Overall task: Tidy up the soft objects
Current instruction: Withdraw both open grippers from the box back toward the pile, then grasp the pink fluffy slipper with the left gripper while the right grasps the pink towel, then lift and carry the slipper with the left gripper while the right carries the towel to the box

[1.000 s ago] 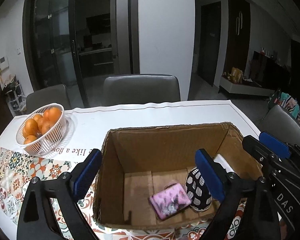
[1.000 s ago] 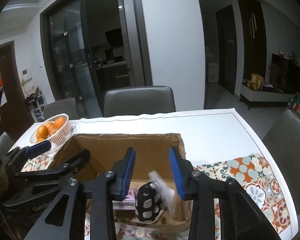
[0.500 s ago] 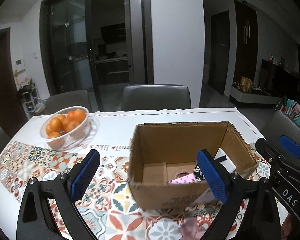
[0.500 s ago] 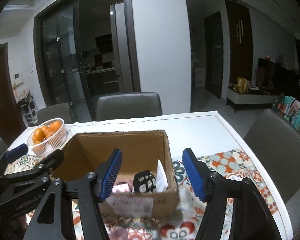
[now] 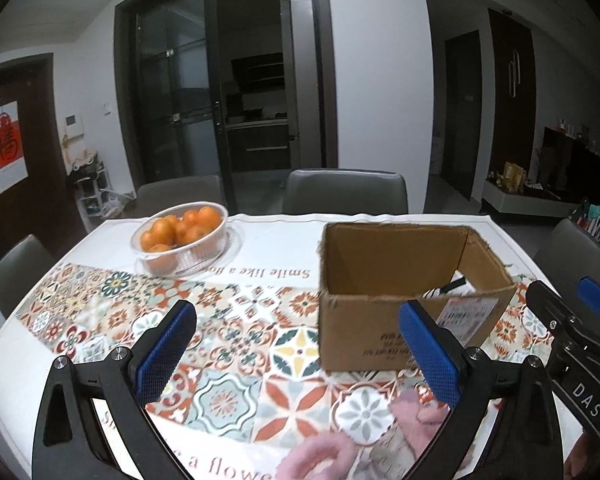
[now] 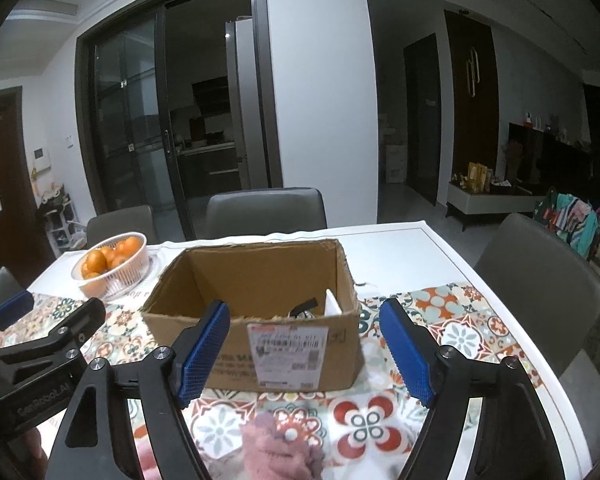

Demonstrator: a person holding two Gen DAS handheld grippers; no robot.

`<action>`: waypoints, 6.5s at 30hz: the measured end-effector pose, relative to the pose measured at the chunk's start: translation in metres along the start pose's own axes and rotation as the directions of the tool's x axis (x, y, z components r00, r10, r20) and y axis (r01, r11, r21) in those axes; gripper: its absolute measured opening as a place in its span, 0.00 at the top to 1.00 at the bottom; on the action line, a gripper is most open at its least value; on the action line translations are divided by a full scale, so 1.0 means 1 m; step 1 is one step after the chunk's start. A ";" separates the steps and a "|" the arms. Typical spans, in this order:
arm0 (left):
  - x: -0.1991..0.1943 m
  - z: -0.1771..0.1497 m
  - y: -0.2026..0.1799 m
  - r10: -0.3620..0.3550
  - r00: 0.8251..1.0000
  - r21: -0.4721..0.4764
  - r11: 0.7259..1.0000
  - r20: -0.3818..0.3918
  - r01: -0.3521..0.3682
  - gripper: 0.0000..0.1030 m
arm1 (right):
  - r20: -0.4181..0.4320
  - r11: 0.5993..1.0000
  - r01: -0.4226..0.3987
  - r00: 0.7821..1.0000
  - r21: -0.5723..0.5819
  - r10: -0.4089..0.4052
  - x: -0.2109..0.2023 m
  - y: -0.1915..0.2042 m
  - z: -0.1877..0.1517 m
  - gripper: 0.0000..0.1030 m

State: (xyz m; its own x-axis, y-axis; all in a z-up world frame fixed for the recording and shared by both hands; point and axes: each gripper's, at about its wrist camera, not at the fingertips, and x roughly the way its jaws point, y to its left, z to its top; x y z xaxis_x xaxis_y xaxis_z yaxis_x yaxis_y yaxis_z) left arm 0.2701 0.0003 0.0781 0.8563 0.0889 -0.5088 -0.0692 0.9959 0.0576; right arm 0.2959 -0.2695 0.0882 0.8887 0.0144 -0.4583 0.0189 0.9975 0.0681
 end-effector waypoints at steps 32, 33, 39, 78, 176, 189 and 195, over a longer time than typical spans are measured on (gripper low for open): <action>-0.020 -0.117 0.032 -0.037 0.993 0.025 0.999 -0.111 0.040 0.00 | -0.186 0.997 -0.070 0.980 0.013 0.071 -0.015 0.026 -0.107 0.24; -0.021 -0.121 0.032 -0.037 0.993 0.036 0.999 -0.112 0.041 0.00 | -0.198 0.997 -0.070 0.978 0.014 0.072 -0.014 0.027 -0.112 0.24; -0.016 -0.144 0.035 -0.052 0.987 0.060 0.996 -0.152 0.062 0.00 | -0.248 0.997 -0.079 0.966 0.003 0.077 -0.009 0.030 -0.131 0.24; 0.075 -0.173 0.012 -0.170 0.923 0.016 0.982 -0.344 0.187 0.28 | -0.403 1.000 -0.021 0.915 0.017 0.026 0.067 0.013 -0.158 0.31; -0.032 -0.001 -0.003 -0.302 0.946 0.046 0.953 0.116 0.298 0.70 | 0.101 0.992 -0.129 0.987 -0.006 0.129 -0.046 0.013 -0.004 0.76; -0.007 0.019 -0.008 -0.298 0.947 0.047 0.955 0.121 0.294 0.70 | 0.138 0.992 -0.128 0.982 -0.019 0.129 -0.028 0.015 0.019 0.76; 0.012 0.031 -0.013 -0.293 0.948 0.056 0.956 0.122 0.288 0.70 | 0.151 0.991 -0.126 0.980 -0.035 0.130 -0.013 0.017 0.029 0.76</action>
State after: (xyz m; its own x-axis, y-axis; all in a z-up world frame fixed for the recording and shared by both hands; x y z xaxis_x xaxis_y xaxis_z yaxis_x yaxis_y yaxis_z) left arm 0.2975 -0.0122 0.0977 0.8946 -0.2093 -0.3949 0.2093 0.9769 -0.0437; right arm 0.2977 -0.2547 0.1215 0.9426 0.1334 -0.3061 -0.1095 0.9895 0.0939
